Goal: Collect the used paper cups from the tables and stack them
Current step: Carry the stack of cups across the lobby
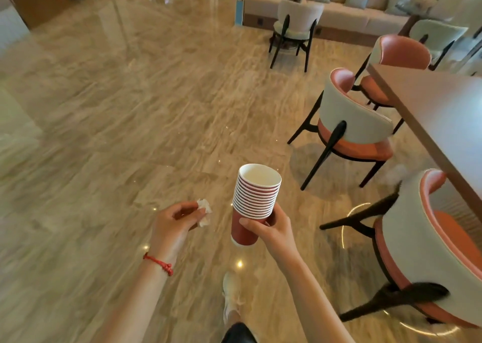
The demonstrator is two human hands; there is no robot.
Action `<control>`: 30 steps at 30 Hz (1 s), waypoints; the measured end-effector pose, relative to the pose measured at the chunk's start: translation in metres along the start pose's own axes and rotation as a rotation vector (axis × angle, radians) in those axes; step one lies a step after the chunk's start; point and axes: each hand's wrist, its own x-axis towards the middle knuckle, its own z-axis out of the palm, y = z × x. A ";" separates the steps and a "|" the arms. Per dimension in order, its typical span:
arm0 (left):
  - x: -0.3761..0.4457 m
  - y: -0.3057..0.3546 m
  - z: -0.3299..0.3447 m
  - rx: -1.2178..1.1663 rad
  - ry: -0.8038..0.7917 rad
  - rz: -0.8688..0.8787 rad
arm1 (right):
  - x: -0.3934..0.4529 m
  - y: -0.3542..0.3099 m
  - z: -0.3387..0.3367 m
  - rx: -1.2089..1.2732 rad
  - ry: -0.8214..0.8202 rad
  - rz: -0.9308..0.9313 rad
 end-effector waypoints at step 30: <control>0.684 0.162 0.158 0.029 0.037 -0.003 | 0.724 -0.073 0.089 0.018 -0.033 -0.026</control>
